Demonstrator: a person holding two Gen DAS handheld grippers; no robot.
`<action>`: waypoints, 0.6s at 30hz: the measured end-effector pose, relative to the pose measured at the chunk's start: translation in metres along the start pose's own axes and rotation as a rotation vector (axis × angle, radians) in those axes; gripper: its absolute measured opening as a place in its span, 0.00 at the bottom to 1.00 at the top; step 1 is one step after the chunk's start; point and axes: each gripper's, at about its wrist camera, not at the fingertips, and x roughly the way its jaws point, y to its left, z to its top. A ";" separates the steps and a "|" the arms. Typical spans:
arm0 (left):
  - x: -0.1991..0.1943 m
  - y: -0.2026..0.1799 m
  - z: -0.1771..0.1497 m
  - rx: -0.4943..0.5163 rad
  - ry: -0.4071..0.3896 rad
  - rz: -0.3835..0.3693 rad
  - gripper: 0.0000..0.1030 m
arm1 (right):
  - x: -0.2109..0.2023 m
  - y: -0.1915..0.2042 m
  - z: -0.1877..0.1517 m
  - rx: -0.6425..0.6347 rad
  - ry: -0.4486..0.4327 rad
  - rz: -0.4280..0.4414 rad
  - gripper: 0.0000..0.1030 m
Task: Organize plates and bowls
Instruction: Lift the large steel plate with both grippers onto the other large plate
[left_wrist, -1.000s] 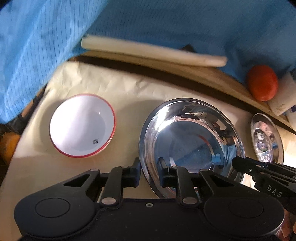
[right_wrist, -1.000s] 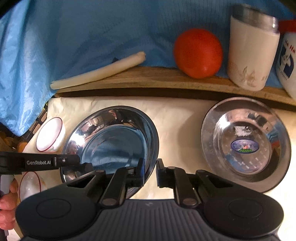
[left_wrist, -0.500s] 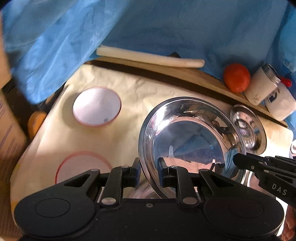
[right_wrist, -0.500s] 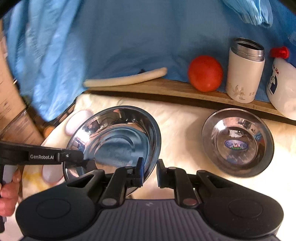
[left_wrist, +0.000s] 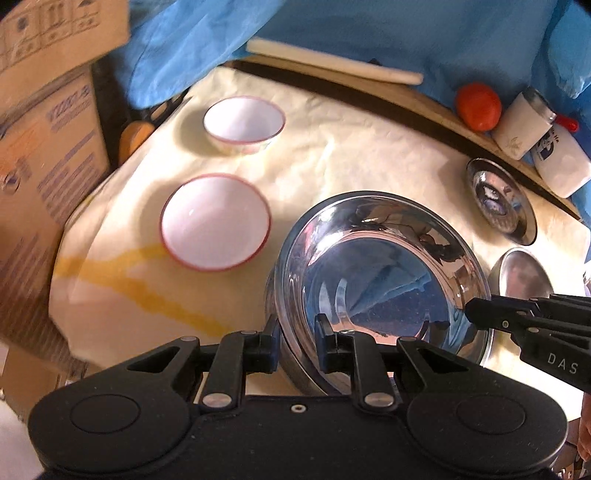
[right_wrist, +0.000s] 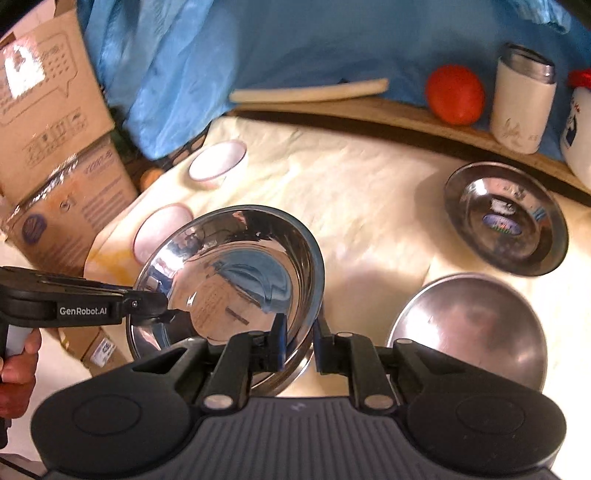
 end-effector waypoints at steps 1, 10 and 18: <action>0.000 0.002 -0.002 -0.002 0.005 0.003 0.20 | 0.001 0.003 -0.001 -0.006 0.006 0.001 0.16; 0.007 0.009 -0.015 -0.001 0.035 0.029 0.20 | 0.015 0.014 -0.008 -0.020 0.054 -0.004 0.16; 0.017 0.005 -0.012 0.029 0.030 0.041 0.20 | 0.023 0.018 -0.004 -0.034 0.056 -0.037 0.16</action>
